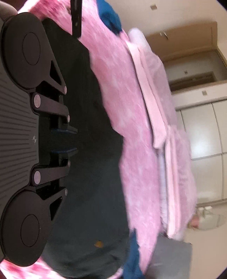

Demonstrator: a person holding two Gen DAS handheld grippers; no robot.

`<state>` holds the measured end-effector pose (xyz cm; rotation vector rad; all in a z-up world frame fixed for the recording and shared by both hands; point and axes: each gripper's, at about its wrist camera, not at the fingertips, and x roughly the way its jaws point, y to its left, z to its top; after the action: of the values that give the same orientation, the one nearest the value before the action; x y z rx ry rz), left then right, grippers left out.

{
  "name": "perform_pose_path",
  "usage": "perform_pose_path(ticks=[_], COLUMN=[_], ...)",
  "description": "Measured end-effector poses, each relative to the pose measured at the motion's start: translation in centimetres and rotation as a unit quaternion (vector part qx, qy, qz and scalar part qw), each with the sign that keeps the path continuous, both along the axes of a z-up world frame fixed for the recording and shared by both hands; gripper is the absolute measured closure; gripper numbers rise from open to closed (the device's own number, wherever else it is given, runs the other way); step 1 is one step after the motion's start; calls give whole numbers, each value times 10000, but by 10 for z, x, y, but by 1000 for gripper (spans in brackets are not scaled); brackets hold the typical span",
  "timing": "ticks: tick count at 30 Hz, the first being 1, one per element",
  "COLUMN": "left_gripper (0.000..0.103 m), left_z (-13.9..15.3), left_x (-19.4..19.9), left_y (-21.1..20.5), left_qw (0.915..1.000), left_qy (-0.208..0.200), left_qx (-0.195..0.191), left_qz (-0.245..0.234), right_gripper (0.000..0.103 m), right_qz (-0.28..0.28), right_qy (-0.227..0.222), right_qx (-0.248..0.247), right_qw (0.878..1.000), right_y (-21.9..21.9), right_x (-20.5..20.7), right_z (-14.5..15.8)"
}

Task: Fold clothes
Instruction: 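Open both grippers and withdraw from the folded trousers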

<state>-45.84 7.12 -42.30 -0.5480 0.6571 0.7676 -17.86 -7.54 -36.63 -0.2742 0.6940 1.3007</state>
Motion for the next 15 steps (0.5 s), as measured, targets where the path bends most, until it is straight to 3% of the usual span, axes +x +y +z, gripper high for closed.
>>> perform_pose_path(ticks=[3,5,7,8,11,15], left_gripper=[96,96,87,82,77,73], left_z=[7,20,32,37,42,44], left_x=[-3,1,3,4,6,4], left_y=[-18,-24,-33,-38,-54,-82], left_qw=[9999,9992,9982,9976,9963,9951], left_qy=[86,236,354,414,561,717], left_qx=[-53,-2,100,164,219,278], left_qz=[115,327,476,522,616,614], right_gripper=[83,82,82,78,41,41], right_qz=[52,18,-148,-230,-527,-803], right_qy=[-150,-211,-117,-70,8,320], right_qx=[-99,-268,-216,-189,-221,-261], right_qw=[9998,9994,9996,9995,9984,9959], right_y=[-2,3,-6,-10,-30,-61], right_x=[-11,-15,-14,-13,-13,-14], right_z=[-20,-9,2,8,12,9])
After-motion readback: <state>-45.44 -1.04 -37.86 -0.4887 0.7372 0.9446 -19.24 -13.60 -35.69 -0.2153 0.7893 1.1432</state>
